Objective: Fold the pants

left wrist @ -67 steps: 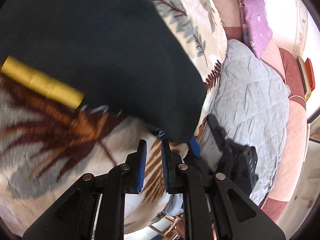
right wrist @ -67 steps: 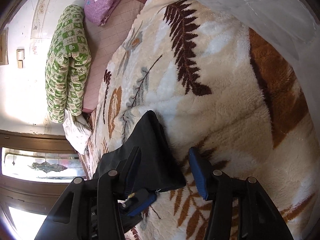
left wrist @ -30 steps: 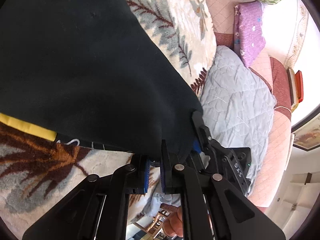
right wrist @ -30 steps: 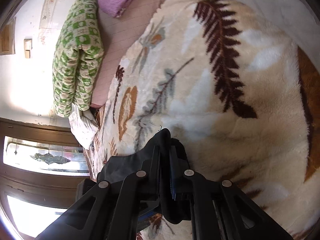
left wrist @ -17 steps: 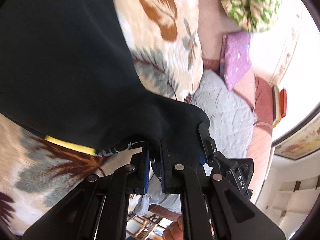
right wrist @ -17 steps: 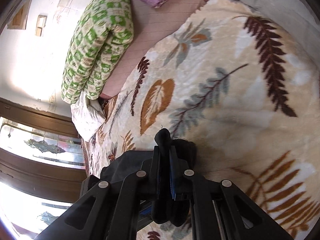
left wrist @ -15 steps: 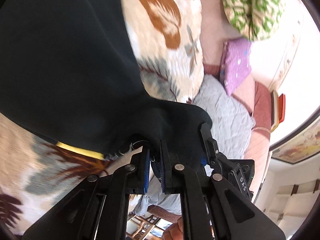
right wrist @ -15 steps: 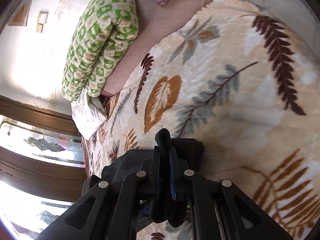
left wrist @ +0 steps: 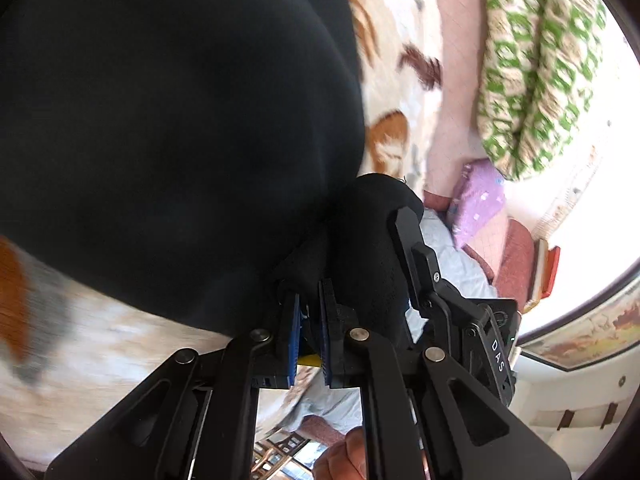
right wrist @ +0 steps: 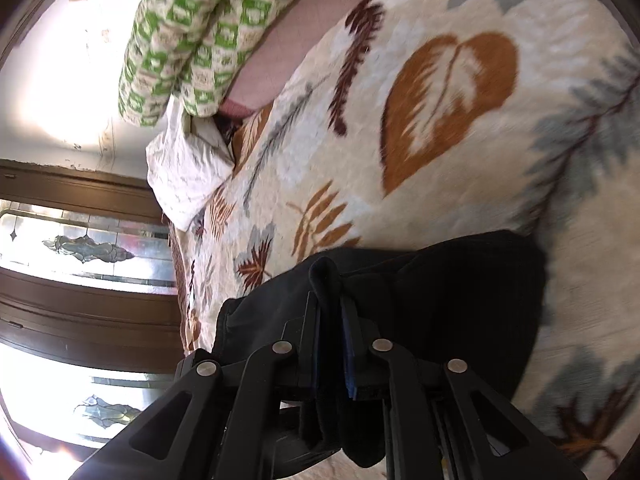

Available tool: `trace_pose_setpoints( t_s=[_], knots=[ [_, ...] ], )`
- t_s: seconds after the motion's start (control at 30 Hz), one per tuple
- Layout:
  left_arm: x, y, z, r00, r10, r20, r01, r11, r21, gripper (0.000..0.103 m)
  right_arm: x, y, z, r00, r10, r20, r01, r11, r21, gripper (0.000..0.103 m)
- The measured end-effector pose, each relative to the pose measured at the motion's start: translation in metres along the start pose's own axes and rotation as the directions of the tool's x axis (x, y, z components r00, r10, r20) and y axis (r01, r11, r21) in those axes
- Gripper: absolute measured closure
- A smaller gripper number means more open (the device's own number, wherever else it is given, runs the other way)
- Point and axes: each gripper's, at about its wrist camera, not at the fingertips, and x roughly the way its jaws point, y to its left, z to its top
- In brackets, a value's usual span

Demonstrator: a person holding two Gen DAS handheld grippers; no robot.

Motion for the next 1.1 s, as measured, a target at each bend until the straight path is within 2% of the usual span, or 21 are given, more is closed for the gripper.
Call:
trace_pose_setpoints(
  t_s=[0.1, 0.2, 0.3, 0.37, 0.43, 0.5, 0.53, 0.6, 0.7, 0.73, 0.8, 0.87, 0.93, 1.03, 1.1],
  knots=[
    [-0.013, 0.007, 0.006, 0.999, 0.040, 0.005, -0.040, 0.999, 0.001, 0.097, 0.020, 0.011, -0.009, 0.998, -0.052, -0.034, 0.051, 0.998, -0.021, 0.091],
    [-0.027, 0.012, 0.009, 0.999, 0.051, -0.012, -0.051, 0.999, 0.014, 0.097, 0.025, 0.021, -0.018, 0.992, -0.122, -0.041, 0.119, 0.991, -0.054, 0.086],
    [-0.033, 0.011, 0.010, 0.998, 0.052, -0.029, -0.051, 0.998, 0.030, 0.097, 0.012, 0.023, -0.021, 0.992, -0.123, -0.027, 0.122, 0.991, -0.047, 0.079],
    [-0.039, 0.007, 0.011, 0.998, 0.067, -0.014, -0.066, 0.996, 0.057, 0.097, -0.002, 0.025, -0.022, 0.996, -0.088, 0.000, 0.088, 0.996, -0.032, 0.066],
    [-0.042, 0.001, 0.010, 0.997, 0.073, -0.001, -0.073, 0.994, 0.080, 0.097, -0.012, 0.027, -0.024, 1.000, -0.020, 0.007, 0.020, 1.000, -0.014, 0.053],
    [-0.044, -0.006, 0.008, 0.996, 0.093, 0.009, -0.094, 0.989, 0.110, 0.097, -0.016, 0.027, -0.027, 0.999, 0.032, -0.007, -0.032, 0.999, 0.004, 0.051],
    [-0.047, -0.009, 0.008, 0.994, 0.109, 0.017, -0.110, 0.985, 0.133, 0.097, -0.018, 0.028, -0.030, 0.999, 0.033, -0.003, -0.033, 0.999, 0.011, 0.051],
    [-0.049, -0.019, 0.009, 0.990, 0.140, 0.022, -0.141, 0.974, 0.178, 0.097, -0.036, 0.025, -0.037, 0.995, 0.056, 0.079, -0.059, 0.998, 0.035, 0.051],
    [-0.053, -0.035, 0.013, 0.979, 0.202, 0.027, -0.202, 0.945, 0.256, 0.097, -0.062, 0.015, -0.056, 0.977, 0.151, 0.152, -0.164, 0.984, 0.076, 0.051],
    [-0.052, -0.044, 0.016, 0.973, 0.227, 0.038, -0.228, 0.933, 0.278, 0.096, -0.068, 0.008, -0.067, 0.967, 0.192, 0.169, -0.210, 0.973, 0.099, 0.049],
    [-0.055, -0.056, 0.018, 0.957, 0.285, 0.058, -0.288, 0.901, 0.324, 0.096, -0.071, -0.007, -0.084, 0.955, 0.221, 0.196, -0.254, 0.954, 0.160, 0.040],
    [-0.053, -0.064, 0.018, 0.940, 0.336, 0.055, -0.332, 0.869, 0.367, 0.096, -0.056, -0.026, -0.101, 0.945, 0.254, 0.205, -0.303, 0.917, 0.260, 0.039],
    [-0.049, -0.071, 0.019, 0.926, 0.375, 0.037, -0.359, 0.847, 0.392, 0.096, -0.034, -0.044, -0.114, 0.923, 0.304, 0.235, -0.374, 0.849, 0.372, 0.039],
    [-0.041, -0.081, 0.020, 0.910, 0.415, 0.007, -0.376, 0.817, 0.436, 0.096, -0.009, -0.057, -0.122, 0.892, 0.330, 0.308, -0.443, 0.772, 0.456, 0.040],
    [-0.040, -0.085, 0.015, 0.900, 0.435, 0.008, -0.387, 0.793, 0.471, 0.096, -0.008, -0.067, -0.127, 0.853, 0.303, 0.425, -0.498, 0.716, 0.489, 0.040]
  ],
)
